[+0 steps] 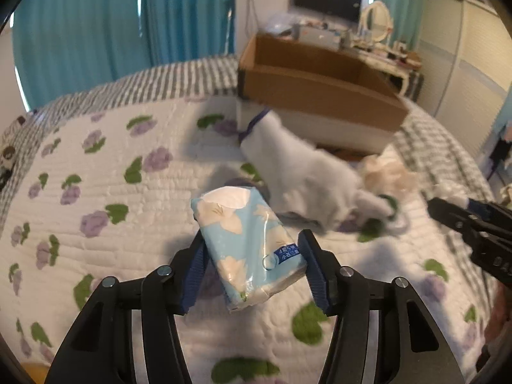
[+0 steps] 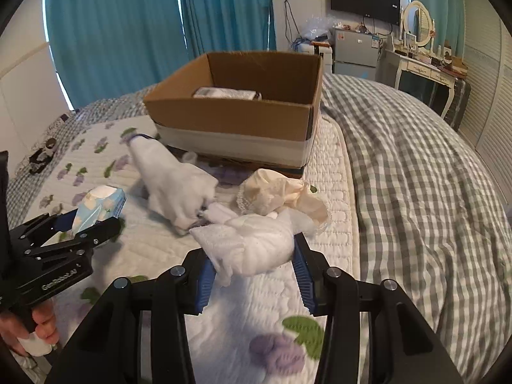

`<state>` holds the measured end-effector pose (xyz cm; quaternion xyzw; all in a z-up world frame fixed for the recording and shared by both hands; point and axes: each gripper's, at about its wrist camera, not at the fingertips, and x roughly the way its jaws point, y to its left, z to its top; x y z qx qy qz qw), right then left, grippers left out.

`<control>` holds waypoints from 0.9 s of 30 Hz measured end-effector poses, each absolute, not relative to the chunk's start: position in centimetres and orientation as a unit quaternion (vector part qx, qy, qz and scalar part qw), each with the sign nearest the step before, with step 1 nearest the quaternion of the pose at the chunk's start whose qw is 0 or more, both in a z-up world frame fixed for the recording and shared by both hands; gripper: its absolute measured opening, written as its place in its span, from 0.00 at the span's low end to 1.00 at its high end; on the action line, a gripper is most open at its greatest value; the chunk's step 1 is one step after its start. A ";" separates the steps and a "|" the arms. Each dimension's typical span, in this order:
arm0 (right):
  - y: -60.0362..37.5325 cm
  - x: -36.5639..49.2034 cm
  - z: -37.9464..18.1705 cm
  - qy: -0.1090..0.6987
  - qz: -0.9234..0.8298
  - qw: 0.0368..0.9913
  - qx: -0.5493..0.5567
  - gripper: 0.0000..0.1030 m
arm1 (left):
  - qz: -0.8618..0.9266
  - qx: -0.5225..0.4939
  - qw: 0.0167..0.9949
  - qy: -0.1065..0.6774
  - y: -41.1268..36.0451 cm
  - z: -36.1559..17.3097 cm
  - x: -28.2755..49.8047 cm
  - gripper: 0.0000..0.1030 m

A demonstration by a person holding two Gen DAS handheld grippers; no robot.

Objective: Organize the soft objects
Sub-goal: 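Grasp the blue tissue pack with the left gripper while the right grasps the white cloth, then lower both held items into the box and open both grippers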

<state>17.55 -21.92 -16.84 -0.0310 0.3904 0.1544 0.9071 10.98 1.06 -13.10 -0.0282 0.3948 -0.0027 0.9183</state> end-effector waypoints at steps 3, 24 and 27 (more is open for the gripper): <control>-22.0 16.2 -15.0 0.376 0.149 0.914 -0.036 0.42 | -0.015 -0.019 0.928 0.372 0.4 -10.6 9.3 0.53; -19.3 18.1 0.2 0.255 0.157 0.952 -0.058 0.42 | -0.097 0.029 0.970 0.222 -0.4 2.5 12.3 0.53; -18.4 21.5 0.5 0.257 0.159 0.951 -0.061 0.42 | -0.106 0.032 0.972 0.209 -0.3 2.8 15.8 0.53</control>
